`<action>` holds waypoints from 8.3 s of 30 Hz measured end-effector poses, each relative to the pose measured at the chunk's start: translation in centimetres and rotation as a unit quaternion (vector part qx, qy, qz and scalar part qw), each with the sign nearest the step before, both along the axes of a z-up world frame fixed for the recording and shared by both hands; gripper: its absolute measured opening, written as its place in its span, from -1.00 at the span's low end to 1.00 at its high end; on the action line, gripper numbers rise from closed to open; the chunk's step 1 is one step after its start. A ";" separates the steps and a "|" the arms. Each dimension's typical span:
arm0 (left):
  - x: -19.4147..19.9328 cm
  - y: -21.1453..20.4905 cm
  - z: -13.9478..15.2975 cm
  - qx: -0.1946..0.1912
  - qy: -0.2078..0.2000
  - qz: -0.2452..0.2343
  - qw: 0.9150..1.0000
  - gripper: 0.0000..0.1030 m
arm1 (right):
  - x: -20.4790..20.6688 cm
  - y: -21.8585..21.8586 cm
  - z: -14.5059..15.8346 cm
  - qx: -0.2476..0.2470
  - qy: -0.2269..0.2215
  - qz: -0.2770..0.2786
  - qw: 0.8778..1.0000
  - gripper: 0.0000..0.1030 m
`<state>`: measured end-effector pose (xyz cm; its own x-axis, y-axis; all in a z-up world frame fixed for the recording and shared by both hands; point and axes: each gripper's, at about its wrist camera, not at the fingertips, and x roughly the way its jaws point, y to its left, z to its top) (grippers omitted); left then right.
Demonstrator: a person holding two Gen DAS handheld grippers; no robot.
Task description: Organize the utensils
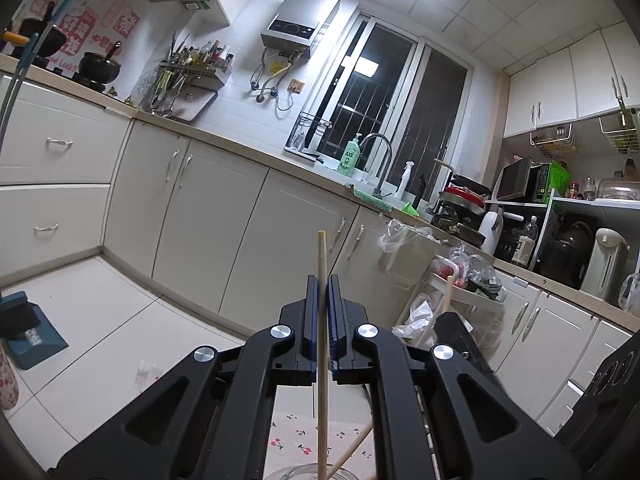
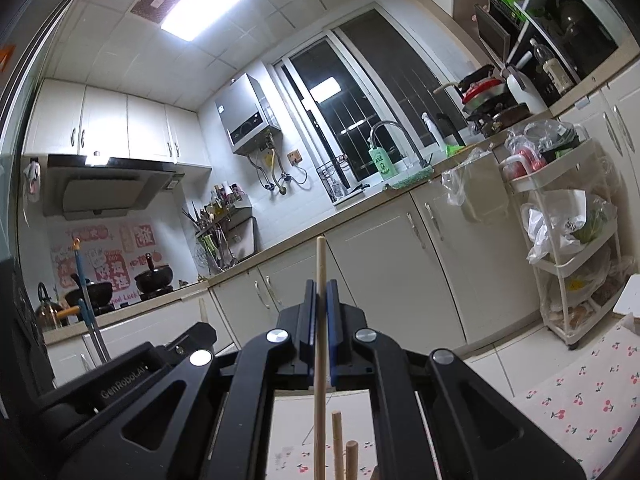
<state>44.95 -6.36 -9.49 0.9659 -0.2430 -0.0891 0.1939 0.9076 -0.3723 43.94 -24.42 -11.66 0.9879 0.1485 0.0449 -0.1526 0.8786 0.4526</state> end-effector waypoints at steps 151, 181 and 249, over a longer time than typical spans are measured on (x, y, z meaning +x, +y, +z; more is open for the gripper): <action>-10.8 1.2 2.7 0.060 0.091 -0.089 0.990 -0.91 | -11.6 -5.1 4.1 -0.005 0.088 0.031 0.996 -0.88; -5.0 0.2 5.8 0.027 0.034 -0.066 0.997 -0.91 | -5.8 -4.0 7.2 0.014 0.017 0.014 1.000 -0.88; 0.9 2.0 1.6 -0.012 -0.005 0.000 1.000 -0.91 | 0.4 -0.4 2.0 -0.013 0.015 0.007 1.000 -0.88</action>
<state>45.86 -4.35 -7.89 0.9669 -0.2445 -0.0727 0.1977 0.8984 -0.3922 44.34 -24.78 -9.70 0.9867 0.1622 0.0105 -0.1506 0.8882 0.4340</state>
